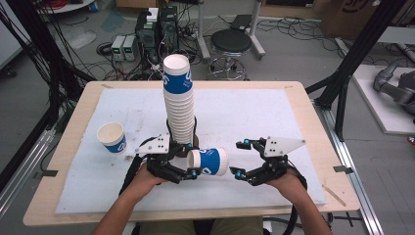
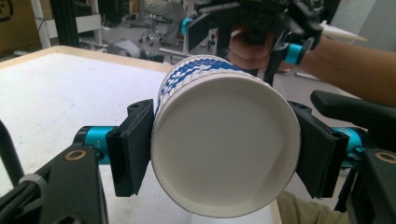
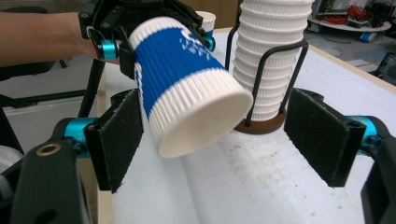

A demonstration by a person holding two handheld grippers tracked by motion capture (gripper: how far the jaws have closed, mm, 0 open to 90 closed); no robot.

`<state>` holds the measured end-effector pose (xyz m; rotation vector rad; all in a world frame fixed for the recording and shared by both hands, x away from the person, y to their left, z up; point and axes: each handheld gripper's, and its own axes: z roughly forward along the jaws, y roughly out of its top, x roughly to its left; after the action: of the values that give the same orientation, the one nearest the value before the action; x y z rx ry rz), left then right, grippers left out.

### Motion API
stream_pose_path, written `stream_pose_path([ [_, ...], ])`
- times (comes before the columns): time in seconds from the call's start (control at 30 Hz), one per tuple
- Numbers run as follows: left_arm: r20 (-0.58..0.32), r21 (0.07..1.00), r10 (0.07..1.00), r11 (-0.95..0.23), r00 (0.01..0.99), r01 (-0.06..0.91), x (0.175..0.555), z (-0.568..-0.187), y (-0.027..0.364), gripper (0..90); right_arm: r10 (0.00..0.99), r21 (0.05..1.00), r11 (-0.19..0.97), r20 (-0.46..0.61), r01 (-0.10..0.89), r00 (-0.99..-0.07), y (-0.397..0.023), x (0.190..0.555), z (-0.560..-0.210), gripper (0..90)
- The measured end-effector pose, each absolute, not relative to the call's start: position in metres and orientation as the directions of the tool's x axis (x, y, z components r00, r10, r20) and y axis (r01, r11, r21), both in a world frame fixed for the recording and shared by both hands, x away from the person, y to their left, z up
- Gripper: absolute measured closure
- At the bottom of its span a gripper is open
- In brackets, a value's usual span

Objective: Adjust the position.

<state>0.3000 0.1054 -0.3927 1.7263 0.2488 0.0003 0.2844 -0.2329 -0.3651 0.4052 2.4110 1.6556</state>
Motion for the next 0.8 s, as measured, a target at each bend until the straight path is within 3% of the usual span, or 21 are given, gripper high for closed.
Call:
stream_pose_path([
  [0.8, -0.119, 0.988, 0.096, -0.085, 0.988, 0.128, 0.293, -0.389, 0.107, 29.3, 0.272, 0.931, 0.310, 0.110, 0.195, -0.956, -0.232, 0.282, -0.389, 20.2],
])
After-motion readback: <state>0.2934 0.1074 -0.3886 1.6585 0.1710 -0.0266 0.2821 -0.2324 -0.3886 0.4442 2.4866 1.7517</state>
